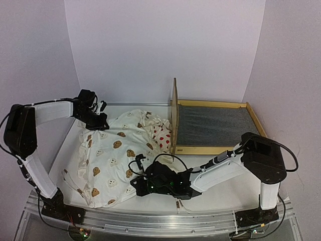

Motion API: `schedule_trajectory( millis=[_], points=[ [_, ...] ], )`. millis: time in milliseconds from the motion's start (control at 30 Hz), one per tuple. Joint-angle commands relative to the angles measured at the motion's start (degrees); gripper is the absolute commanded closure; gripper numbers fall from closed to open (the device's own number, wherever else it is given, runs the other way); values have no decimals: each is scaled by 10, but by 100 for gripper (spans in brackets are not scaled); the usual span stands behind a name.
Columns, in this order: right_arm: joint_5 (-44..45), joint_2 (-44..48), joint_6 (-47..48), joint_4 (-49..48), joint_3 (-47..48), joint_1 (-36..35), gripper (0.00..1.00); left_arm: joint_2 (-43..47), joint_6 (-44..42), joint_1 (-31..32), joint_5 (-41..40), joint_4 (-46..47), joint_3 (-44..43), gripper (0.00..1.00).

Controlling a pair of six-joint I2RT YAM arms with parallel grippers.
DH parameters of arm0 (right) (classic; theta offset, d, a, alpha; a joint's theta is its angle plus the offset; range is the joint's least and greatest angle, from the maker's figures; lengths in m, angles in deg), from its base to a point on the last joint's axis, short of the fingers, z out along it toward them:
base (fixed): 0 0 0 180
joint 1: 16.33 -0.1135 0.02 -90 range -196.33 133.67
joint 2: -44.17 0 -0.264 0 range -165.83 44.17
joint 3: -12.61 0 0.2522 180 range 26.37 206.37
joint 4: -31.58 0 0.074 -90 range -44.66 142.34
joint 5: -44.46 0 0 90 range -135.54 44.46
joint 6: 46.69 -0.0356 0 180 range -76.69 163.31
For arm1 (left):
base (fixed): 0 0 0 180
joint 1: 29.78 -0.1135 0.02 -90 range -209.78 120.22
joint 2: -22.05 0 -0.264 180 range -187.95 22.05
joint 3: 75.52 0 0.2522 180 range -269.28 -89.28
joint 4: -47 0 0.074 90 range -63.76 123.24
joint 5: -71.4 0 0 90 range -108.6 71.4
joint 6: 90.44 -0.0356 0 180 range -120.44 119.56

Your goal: Set up the pet bed

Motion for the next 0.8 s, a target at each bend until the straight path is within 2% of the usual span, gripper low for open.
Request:
schedule_trajectory(
  millis=[0, 233, 400, 500, 633, 767],
  points=[
    [-15, 107, 102, 125, 69, 0, 100, 122, 36, 5, -21, -19, -5, 100],
    [63, 235, 211, 295, 133, 1, 100, 242, 63, 10, -9, -38, -24, 100],
    [102, 302, 269, 372, 194, 33, 100, 293, 88, 13, 64, 6, -32, 100],
    [91, 317, 282, 429, 254, 76, 100, 297, 98, 23, 96, 28, -51, 100],
    [73, 306, 294, 498, 353, 133, 100, 281, 111, 50, 100, 60, -75, 100],
    [76, 285, 318, 566, 450, 177, 100, 247, 124, 121, 85, 107, -97, 100]
  ],
)
